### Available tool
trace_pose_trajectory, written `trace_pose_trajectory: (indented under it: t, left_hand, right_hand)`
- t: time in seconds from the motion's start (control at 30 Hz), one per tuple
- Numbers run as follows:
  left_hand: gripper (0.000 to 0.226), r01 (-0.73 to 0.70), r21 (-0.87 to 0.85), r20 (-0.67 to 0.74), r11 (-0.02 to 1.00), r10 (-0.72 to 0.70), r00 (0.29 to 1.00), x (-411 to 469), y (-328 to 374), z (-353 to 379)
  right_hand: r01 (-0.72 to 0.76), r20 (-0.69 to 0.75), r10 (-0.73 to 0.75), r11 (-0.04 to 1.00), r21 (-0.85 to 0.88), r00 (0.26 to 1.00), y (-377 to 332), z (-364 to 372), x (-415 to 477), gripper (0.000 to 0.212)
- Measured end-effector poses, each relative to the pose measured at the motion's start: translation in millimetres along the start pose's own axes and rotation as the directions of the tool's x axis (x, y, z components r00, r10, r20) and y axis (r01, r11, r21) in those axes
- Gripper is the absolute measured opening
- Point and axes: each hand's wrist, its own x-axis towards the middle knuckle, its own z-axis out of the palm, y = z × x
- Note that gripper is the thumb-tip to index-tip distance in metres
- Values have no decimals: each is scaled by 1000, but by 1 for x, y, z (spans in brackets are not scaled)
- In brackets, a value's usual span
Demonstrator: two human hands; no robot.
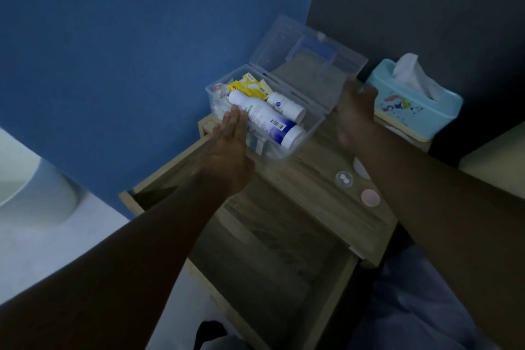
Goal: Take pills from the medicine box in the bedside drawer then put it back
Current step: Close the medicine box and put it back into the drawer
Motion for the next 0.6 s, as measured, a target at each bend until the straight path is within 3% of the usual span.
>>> trace_pose_trajectory:
  t: [0.1, 0.17, 0.3, 0.43, 0.6]
  left_hand:
    - [95, -6, 45, 22, 999, 5, 1000, 0, -1, -4]
    - [96, 5, 47, 32, 999, -6, 999, 0, -1, -4]
    - [102, 33, 70, 54, 997, -37, 998, 2, 0, -2]
    - [105, 40, 91, 70, 995, -47, 996, 3, 1, -4]
    - [100, 96, 41, 27, 995, -97, 995, -11, 7, 7]
  right_hand:
    - [230, -9, -230, 973, -7, 973, -4, 1, -12, 65]
    - [355, 78, -351, 934, -37, 933, -2, 2, -23, 64]
    - [458, 223, -428, 883, -102, 876, 14, 1, -51, 63]
    - [561, 272, -508, 809, -176, 817, 29, -3, -75, 54]
    - [719, 382, -624, 668, -193, 682, 46, -11, -92, 49]
